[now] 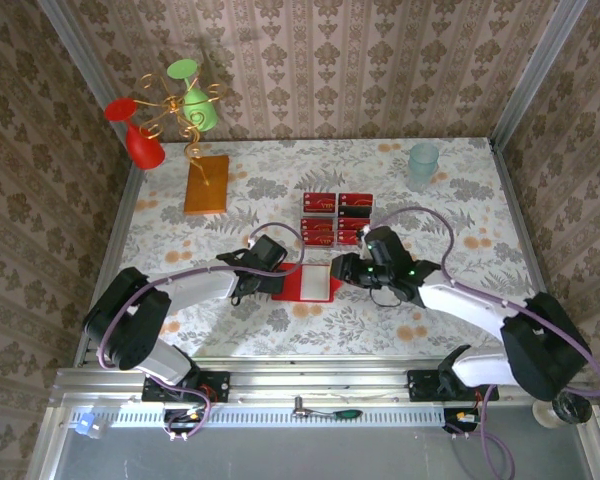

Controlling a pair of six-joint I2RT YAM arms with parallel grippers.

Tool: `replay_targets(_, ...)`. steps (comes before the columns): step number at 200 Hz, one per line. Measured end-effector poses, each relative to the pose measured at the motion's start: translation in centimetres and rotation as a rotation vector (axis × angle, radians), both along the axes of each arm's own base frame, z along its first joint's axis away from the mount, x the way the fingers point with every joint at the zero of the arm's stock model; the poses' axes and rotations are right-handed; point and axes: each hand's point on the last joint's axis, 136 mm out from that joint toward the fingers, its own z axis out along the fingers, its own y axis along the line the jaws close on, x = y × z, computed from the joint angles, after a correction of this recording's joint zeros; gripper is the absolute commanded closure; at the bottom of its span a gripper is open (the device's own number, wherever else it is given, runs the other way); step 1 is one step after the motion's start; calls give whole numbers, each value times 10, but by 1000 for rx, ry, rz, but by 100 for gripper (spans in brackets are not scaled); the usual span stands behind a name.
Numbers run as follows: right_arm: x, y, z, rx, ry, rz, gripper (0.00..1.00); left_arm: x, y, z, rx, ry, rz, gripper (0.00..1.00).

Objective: Put the credit cards into the card holder
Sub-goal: Open the card holder at the center of the table.

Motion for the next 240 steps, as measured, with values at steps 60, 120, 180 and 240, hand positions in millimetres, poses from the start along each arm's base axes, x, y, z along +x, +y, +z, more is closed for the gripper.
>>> replay_targets(60, 12, 11, -37, -93, 62, 22, 73, 0, 3, -2, 10, -5, 6, 0)
replay_targets(120, 15, -20, -71, -154, 96, -56, 78, 1, 4, -2, 13, -11, 8, 0)
replay_targets(180, 13, -25, -82, -146, 94, -83, 82, -2, 7, -6, 18, -6, 9, 0)
replay_targets(240, 10, -11, -55, -143, 78, -19, 86, -1, 7, -6, 16, -12, 10, 0)
